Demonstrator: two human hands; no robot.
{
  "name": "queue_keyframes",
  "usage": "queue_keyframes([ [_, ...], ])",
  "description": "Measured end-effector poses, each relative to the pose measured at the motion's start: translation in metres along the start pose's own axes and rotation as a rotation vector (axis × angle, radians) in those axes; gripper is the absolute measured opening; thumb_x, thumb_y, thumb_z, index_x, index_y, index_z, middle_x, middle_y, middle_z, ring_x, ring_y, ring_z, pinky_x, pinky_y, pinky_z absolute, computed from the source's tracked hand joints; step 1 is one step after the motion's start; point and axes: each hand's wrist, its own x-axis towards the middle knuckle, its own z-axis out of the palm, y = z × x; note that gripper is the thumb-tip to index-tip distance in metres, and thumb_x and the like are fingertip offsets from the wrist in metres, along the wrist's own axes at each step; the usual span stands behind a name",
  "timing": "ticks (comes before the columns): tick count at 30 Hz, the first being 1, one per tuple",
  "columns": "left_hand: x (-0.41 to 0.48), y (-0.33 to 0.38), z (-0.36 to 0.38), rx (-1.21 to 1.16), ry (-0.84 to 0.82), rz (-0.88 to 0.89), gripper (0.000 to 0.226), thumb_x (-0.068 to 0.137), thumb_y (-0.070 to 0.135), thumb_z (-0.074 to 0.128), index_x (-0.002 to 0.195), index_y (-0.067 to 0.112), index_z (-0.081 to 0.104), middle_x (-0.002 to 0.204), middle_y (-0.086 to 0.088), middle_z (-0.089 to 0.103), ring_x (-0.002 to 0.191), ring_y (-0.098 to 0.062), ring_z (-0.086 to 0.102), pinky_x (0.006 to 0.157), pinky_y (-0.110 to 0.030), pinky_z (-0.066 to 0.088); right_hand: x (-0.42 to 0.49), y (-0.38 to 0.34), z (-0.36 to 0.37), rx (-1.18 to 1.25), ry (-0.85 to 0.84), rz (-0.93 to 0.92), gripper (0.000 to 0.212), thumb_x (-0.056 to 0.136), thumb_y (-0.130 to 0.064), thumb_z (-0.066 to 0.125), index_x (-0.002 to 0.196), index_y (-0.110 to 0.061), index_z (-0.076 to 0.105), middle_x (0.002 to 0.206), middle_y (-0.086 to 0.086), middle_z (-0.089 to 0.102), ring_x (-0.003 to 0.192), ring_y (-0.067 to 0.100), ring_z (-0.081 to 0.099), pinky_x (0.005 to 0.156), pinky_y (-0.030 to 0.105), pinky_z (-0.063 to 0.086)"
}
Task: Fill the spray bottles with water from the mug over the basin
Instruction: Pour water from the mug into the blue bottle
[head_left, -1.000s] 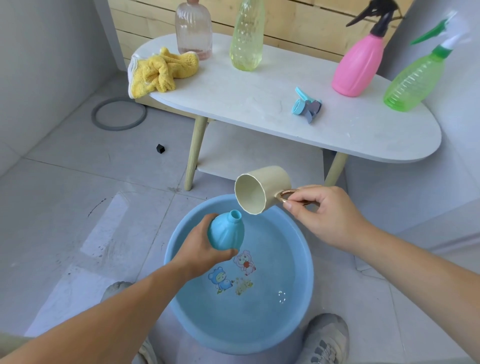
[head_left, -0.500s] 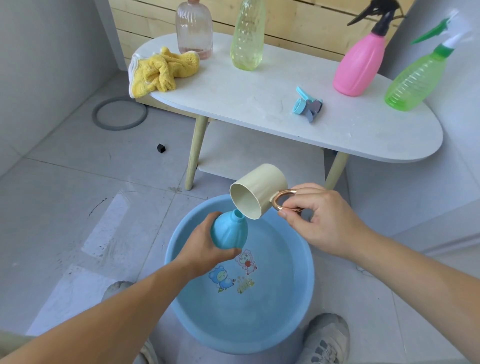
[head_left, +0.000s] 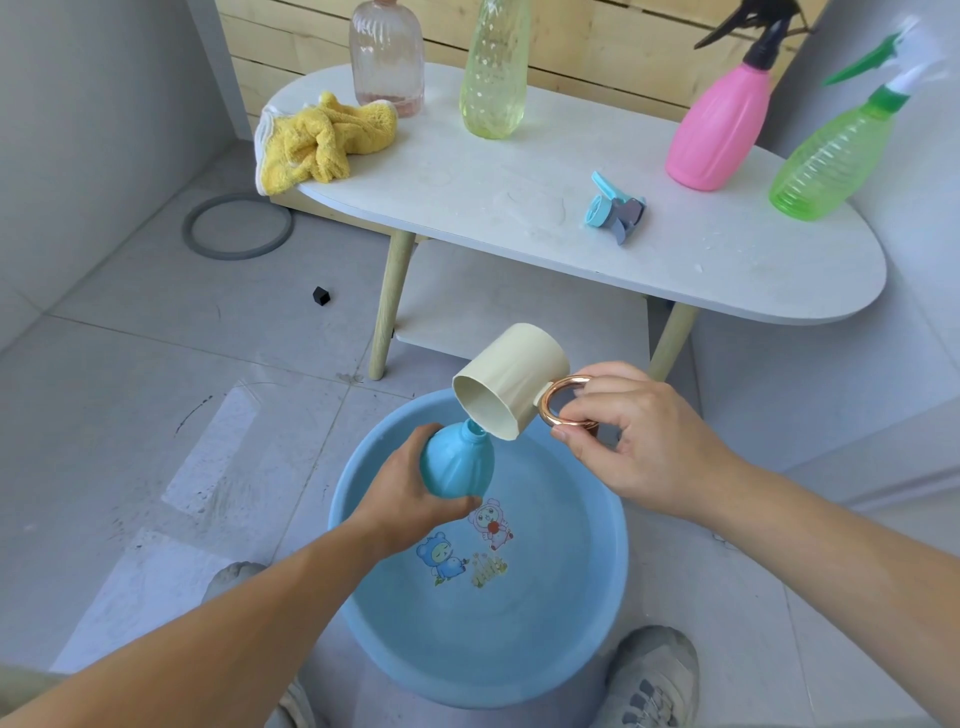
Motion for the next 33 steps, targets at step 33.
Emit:
queue_keyframes([
  [33,-0.005,0.008,-0.003,-0.088,0.034,0.025,0.08,0.065,0.021,0.095,0.123,0.039,0.042,0.111,0.011,0.057,0.096,-0.01,0.063,0.066,-0.024,0.06,-0.008,0.042,0.071,0.549,-0.003,0.988,0.03,0.093,-0.029,0.063,0.071,-0.011,0.071,0.054,-0.007,0.063,0.06,0.014,0.053,0.061,0.027,0.04],
])
